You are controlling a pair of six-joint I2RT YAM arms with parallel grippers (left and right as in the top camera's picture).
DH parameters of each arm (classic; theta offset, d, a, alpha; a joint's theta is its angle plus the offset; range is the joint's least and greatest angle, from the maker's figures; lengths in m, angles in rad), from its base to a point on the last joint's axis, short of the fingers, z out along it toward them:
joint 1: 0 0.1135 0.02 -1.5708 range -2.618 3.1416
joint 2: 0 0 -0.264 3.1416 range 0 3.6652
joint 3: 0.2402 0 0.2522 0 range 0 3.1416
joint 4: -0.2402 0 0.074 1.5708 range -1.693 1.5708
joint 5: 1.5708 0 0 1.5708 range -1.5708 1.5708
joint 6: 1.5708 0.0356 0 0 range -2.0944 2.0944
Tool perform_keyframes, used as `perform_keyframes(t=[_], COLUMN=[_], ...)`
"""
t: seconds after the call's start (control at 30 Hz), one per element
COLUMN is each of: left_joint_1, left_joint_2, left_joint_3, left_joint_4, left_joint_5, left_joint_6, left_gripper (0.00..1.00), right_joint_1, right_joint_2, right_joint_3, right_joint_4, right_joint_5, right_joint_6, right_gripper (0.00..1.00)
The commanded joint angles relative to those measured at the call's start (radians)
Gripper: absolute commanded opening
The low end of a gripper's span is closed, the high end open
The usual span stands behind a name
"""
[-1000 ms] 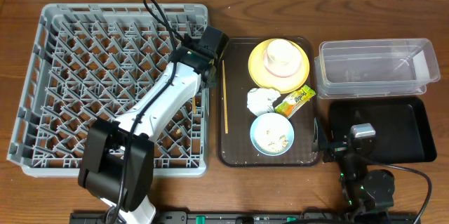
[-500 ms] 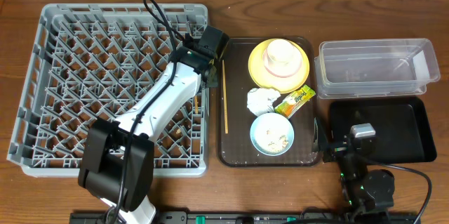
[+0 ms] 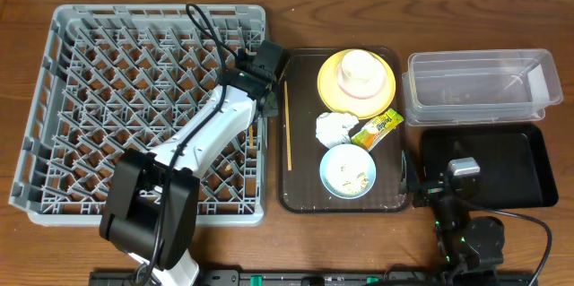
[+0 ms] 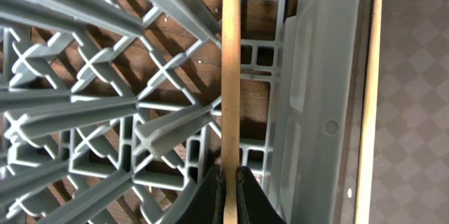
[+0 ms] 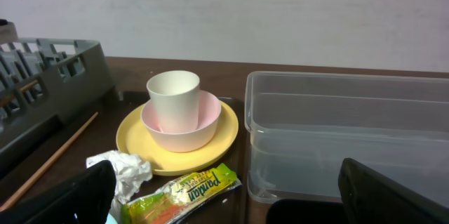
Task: Sort waste into correct bins and load items into the dishwasher rack
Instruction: 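Carry the chopstick into the grey dish rack and release it, then move the left gripper back to the second chopstick on the tray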
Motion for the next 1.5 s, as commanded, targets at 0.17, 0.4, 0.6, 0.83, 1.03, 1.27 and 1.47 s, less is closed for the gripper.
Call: perform_keyframes(t=[0.17,0.4,0.6,0.83,1.03,1.27,1.47], left_joint_1=[-0.004,-0.004,-0.004,-0.004,-0.012,-0.058,-0.127], left_joint_2=[0.002,-0.055,-0.216,-0.335,-0.291,-0.202,-0.153], left_joint_3=[-0.006,0.016,0.018,0.013,-0.023,-0.034,-0.035], left_joint_4=[0.014,0.012,-0.007,-0.060,-0.096,-0.084,-0.026], left_joint_5=[-0.031,-0.038,-0.008,0.350,0.441,0.441,0.403], left_joint_6=[0.056,0.066,0.004,-0.043,-0.046,-0.103,-0.103], left_gripper=[0.32,0.34,0.35,0.35,0.29,0.12,0.13], right_joint_1=[-0.019,-0.019,-0.019,-0.019,-0.019,-0.019,-0.019], right_joint_2=[-0.001,-0.001,-0.001,-0.001,-0.001,-0.001,-0.001], right_joint_3=[-0.001,-0.002,-0.002,-0.002,-0.002,-0.002,-0.002], right_joint_4=[-0.003,-0.003,-0.004,-0.004,-0.004,-0.004,-0.004], right_joint_5=[-0.003,-0.004,-0.004,-0.003,-0.003,-0.003,-0.003], right_joint_6=[-0.004,-0.004,-0.004,-0.004,-0.004,-0.004,-0.004], right_gripper=[0.99,0.99,0.99,0.99,0.99,0.99,0.99])
